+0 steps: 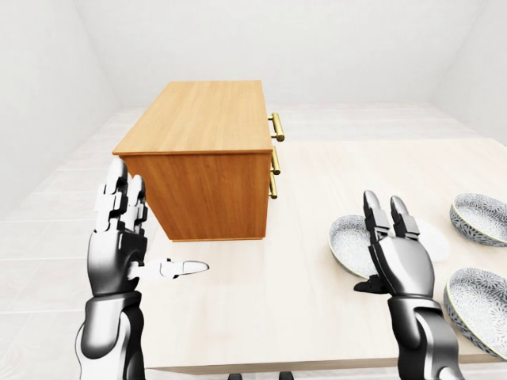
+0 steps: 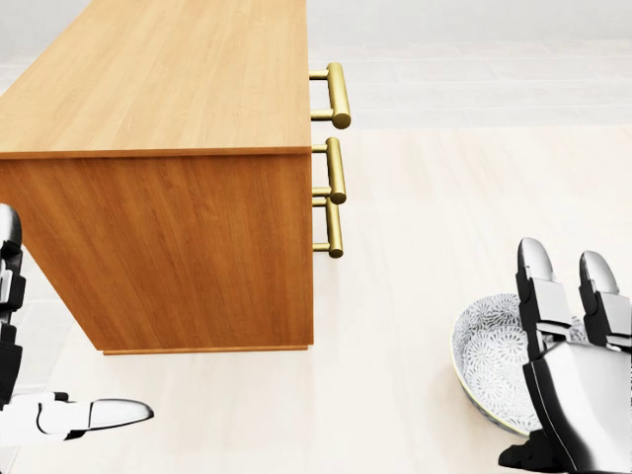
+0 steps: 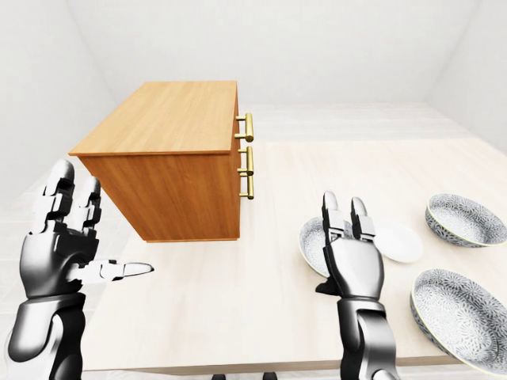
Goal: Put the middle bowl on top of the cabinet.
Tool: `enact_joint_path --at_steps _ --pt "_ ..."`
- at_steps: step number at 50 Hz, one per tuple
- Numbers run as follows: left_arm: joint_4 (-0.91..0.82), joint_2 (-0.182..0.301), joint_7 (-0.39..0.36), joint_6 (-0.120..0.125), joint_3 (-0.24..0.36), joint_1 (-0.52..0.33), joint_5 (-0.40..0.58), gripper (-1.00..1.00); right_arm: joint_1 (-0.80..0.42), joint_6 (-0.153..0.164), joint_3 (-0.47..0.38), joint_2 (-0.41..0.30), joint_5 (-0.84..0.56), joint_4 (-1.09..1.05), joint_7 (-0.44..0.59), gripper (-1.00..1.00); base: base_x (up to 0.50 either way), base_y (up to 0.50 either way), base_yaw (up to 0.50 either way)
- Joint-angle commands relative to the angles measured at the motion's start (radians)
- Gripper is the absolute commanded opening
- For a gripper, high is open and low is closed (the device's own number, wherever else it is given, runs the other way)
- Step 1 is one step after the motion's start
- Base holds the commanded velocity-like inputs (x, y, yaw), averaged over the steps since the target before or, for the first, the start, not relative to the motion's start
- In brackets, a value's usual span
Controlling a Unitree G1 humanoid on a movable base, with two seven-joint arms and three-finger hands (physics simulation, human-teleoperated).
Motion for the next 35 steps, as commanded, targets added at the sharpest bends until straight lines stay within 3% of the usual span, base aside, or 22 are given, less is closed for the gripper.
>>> enact_joint_path --at_steps 1,35 --pt "0.001 -0.003 -0.006 0.0 0.003 0.007 -0.003 1.0 -0.007 0.001 0.005 -0.015 -0.125 0.098 -0.093 1.0 0.0 0.0 0.0" --pt "-0.008 -0.011 -0.019 0.0 0.009 0.022 0.001 1.0 -0.019 0.014 0.034 -0.041 -0.165 0.203 -0.133 1.0 0.0 0.0 0.0"
